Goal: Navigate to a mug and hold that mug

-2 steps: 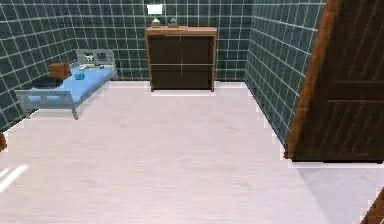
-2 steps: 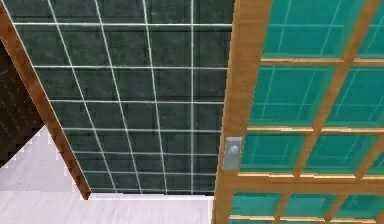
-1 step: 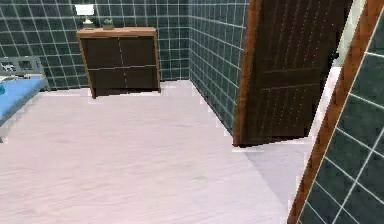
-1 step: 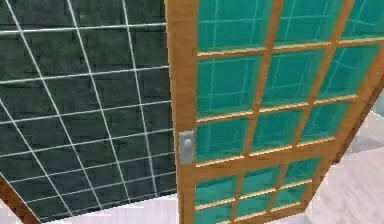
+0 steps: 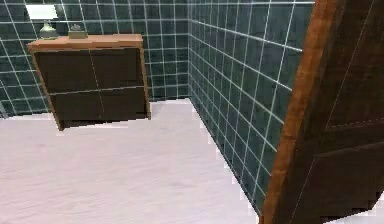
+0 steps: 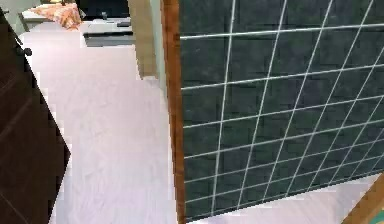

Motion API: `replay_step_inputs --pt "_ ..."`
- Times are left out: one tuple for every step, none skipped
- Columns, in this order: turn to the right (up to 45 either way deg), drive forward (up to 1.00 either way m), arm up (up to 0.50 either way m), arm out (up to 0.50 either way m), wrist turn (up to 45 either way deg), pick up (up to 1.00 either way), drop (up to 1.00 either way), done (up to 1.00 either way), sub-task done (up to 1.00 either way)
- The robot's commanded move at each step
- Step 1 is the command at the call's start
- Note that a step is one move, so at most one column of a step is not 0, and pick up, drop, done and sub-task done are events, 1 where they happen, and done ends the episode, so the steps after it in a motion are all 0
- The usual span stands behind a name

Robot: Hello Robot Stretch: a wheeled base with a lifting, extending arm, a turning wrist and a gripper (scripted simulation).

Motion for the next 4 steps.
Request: replay_step_inputs --pt "45.0 0.0 0.0 0.0 0.0 0.0 0.0 0.0 0.0" --pt "24.0 0.0 0.0 0.0 0.0 0.0 0.0 0.0 0.0" --pt "0.0 0.3 0.0 0.0 0.0 0.0 0.0 0.0 0.0" --pt "6.0 0.0 0.0 0.0 0.0 0.0 0.0 0.0 0.0"
